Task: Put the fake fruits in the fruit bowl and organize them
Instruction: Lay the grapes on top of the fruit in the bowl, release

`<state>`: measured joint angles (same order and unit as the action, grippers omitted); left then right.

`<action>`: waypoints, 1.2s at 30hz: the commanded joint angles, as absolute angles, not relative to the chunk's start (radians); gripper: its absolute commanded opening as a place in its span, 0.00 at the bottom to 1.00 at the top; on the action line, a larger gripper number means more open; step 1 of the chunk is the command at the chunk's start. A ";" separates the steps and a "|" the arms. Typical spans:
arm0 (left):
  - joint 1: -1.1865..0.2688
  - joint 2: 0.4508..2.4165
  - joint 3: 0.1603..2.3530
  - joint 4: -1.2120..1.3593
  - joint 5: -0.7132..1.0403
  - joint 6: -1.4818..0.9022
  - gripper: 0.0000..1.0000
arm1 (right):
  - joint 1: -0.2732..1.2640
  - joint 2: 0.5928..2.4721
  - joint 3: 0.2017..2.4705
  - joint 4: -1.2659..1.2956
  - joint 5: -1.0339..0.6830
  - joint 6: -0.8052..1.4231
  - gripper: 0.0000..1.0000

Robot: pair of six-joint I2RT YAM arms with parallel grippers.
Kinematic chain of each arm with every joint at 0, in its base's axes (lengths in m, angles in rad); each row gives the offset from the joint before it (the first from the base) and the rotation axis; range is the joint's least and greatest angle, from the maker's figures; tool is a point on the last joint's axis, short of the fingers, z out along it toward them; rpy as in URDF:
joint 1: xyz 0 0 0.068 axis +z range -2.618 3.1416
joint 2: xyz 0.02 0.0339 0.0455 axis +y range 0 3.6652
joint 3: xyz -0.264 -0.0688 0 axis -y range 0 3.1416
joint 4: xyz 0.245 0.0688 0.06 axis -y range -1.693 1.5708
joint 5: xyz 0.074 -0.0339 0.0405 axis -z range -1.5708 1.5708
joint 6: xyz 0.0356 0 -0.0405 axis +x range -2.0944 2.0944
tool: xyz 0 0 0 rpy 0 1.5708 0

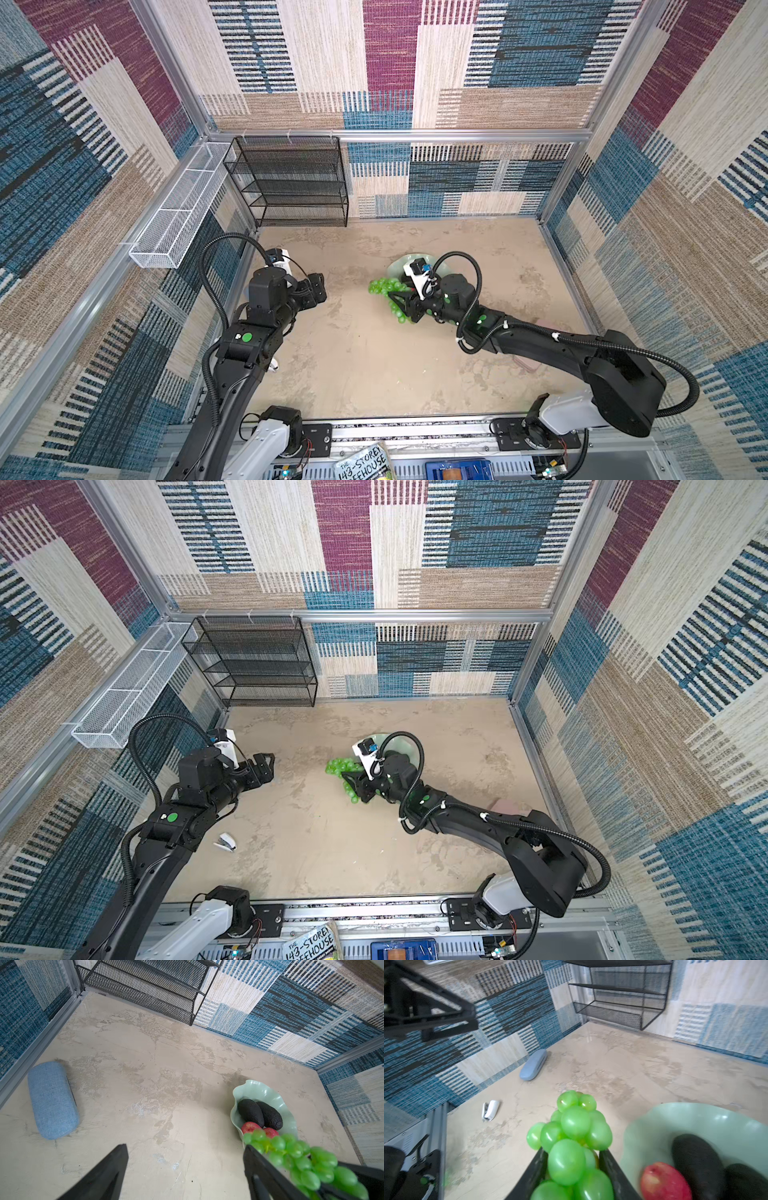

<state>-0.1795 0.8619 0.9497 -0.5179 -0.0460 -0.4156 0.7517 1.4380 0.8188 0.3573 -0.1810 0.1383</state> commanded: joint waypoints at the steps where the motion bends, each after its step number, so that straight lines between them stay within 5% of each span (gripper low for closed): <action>1: -0.178 0.861 0.968 -0.519 -0.041 -0.401 0.90 | 0.696 1.456 0.837 0.362 -0.178 0.098 0.42; 16: -0.172 0.857 0.988 -0.543 -0.043 -0.372 0.90 | 0.531 1.730 0.823 0.586 -0.251 0.090 0.47; 19: -0.170 0.856 0.985 -0.543 -0.045 -0.369 0.90 | 0.522 1.759 0.825 0.615 -0.261 0.094 0.57; 25: -0.166 0.866 0.984 -0.542 -0.044 -0.360 0.90 | 0.510 1.779 0.837 0.626 -0.288 0.092 1.00; 36: -0.161 0.853 0.931 -0.428 -0.054 -0.284 0.94 | 0.496 1.583 0.785 0.679 -0.214 0.105 1.00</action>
